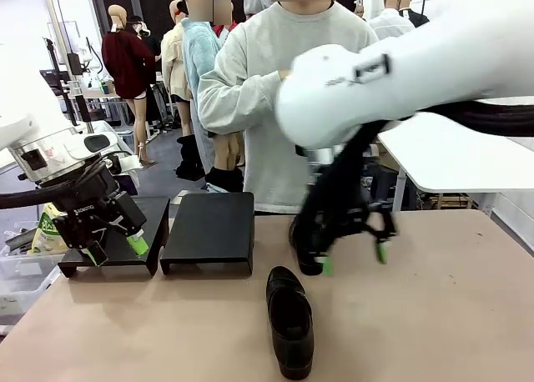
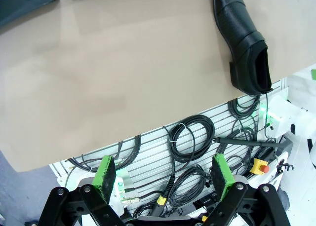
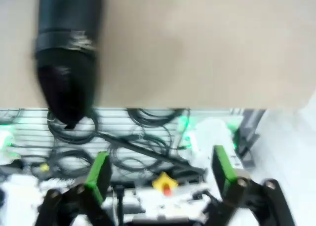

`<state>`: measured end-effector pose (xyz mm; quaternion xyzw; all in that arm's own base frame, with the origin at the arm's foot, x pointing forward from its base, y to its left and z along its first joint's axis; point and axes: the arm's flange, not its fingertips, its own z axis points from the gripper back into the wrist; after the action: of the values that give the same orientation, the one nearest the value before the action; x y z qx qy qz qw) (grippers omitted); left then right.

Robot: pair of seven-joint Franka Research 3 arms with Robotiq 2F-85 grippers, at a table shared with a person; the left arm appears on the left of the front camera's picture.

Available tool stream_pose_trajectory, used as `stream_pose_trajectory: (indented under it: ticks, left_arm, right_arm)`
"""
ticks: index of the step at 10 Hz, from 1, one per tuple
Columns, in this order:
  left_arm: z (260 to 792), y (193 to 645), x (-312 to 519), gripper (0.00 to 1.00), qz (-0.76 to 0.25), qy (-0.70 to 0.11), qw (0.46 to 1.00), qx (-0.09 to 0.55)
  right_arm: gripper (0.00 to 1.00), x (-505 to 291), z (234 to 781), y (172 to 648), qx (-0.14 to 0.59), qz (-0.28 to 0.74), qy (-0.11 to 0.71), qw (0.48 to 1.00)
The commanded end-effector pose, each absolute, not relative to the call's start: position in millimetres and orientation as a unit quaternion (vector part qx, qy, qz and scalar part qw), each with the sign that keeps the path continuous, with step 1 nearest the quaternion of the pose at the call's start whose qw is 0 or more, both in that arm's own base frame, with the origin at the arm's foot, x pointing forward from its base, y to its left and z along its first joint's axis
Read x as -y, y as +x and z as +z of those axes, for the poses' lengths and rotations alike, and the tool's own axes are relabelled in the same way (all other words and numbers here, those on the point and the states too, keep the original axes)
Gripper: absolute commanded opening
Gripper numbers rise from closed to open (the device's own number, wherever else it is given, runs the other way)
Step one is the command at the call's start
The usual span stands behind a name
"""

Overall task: Organize the shoes by placing them on the stand.
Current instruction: Place the Shoe from the middle of the table onto the Shoes Stand.

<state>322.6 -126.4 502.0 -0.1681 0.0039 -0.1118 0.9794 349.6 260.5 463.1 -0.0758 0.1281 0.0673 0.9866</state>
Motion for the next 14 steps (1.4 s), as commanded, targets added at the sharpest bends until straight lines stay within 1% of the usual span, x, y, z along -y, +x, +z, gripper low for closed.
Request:
stream_pose_trajectory:
  ticks: [1,2,3,4,5,6,7,8,9,11,13,14]
  left_arm:
    - [503.2,321.9,126.6,1.0,-0.107,-0.166,0.98,-0.007]
    - [502.0,322.6,126.4,1.0,-0.112,-0.168,0.979,-0.004]
    - [501.9,302.7,148.2,1.0,-0.13,-0.161,0.978,-0.013]
    - [499.7,287.8,171.1,1.0,-0.124,-0.145,0.981,-0.019]
    - [497.9,279.6,193.9,1.0,-0.109,-0.149,0.983,-0.022]
    - [492.7,277.2,220.4,1.0,-0.082,-0.154,0.985,-0.003]
    - [488.6,276.2,242.5,1.0,-0.066,-0.157,0.985,0.001]
    - [483.7,274.6,267.4,1.0,-0.054,-0.156,0.986,-0.008]
    - [480.2,270.3,288.1,1.0,-0.017,-0.139,0.99,0.023]
    - [467.9,276.7,320.6,1.0,0.022,-0.107,0.992,0.066]
    - [450.6,284.0,350.2,1.0,0.045,-0.051,0.994,0.088]
    - [443.1,290.0,356.9,1.0,0.04,-0.047,0.994,0.095]
  right_arm:
    - [1.0,-185.5,437.6,362.1,-0.145,0.086,-0.098,0.981]
    - [1.0,-156.1,429.0,366.4,-0.141,0.095,-0.09,0.981]
    - [1.0,-137.0,420.8,367.0,-0.134,0.097,-0.083,0.983]
    - [1.0,-124.0,413.4,367.7,-0.13,0.089,-0.084,0.984]
    - [1.0,-115.1,406.7,370.0,-0.126,0.078,-0.079,0.986]
    - [1.0,-110.8,402.0,376.6,-0.136,0.037,-0.048,0.989]
    - [1.0,-114.1,411.2,374.0,-0.145,0.078,-0.08,0.983]
    - [1.0,-114.1,411.2,374.0,-0.145,0.078,-0.08,0.983]
    - [1.0,-114.1,411.2,374.0,-0.145,0.078,-0.08,0.983]
    - [1.0,-114.1,411.2,374.0,-0.145,0.078,-0.08,0.983]
    - [1.0,-114.1,411.2,374.0,-0.145,0.078,-0.08,0.983]
    - [1.0,-114.1,411.2,374.0,-0.145,0.078,-0.08,0.983]
